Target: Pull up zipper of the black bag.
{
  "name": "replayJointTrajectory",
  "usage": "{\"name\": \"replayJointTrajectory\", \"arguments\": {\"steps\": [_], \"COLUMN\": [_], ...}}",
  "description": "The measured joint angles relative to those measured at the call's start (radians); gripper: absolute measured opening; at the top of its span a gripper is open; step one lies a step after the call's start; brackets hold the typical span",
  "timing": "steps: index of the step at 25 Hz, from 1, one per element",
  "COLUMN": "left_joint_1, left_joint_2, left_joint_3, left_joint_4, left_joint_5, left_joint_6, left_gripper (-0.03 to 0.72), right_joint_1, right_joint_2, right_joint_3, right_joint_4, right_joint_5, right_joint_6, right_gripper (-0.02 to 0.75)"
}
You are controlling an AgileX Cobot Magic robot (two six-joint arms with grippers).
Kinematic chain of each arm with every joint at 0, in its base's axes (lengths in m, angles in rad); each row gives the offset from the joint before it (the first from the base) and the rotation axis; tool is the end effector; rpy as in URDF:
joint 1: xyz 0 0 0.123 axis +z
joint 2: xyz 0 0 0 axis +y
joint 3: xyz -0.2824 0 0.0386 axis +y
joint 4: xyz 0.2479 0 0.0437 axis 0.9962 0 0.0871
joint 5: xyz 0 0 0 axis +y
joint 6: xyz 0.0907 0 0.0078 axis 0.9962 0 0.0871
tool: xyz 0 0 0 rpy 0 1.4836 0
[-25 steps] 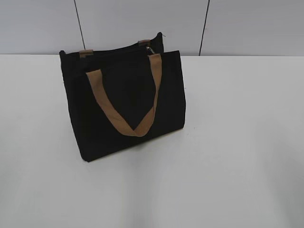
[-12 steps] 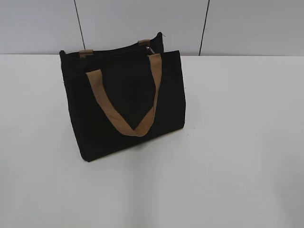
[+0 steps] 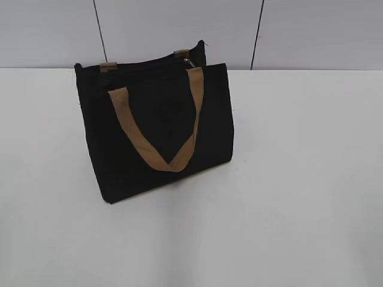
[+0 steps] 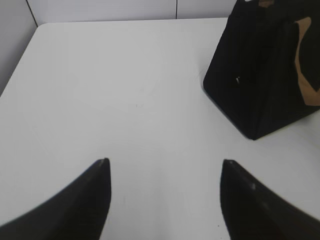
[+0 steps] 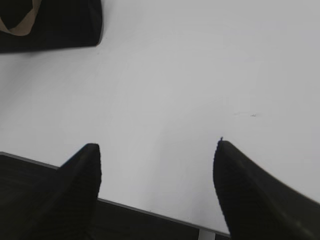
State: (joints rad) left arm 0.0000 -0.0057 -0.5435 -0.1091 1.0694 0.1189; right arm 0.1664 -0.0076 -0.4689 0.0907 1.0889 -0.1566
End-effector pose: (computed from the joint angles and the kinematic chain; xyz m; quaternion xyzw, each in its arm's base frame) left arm -0.0117 -0.0087 0.2887 0.0537 0.8395 -0.0223 0.5402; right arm -0.0051 0.0066 0.2665 -0.1410 0.8540 0.0477 0.4986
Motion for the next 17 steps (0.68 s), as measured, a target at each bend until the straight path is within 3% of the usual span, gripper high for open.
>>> {"name": "replayJointTrajectory", "arguments": {"steps": [9,17], "left_joint_1": [0.0,0.0], "left_joint_2": [0.0,0.0], "left_joint_3": [0.0,0.0], "left_joint_4": [0.0,0.0], "left_joint_5": [0.0,0.0], "left_joint_6": [0.0,0.0], "left_gripper": [0.511,0.511], "right_joint_1": [-0.005,-0.195], "right_joint_2": [0.0,0.0], "right_joint_3": [0.0,0.0], "right_joint_4": [0.012,0.013], "right_joint_5": [0.002,0.002], "right_joint_6": [0.0,0.0], "right_gripper": [0.533,0.533]}}
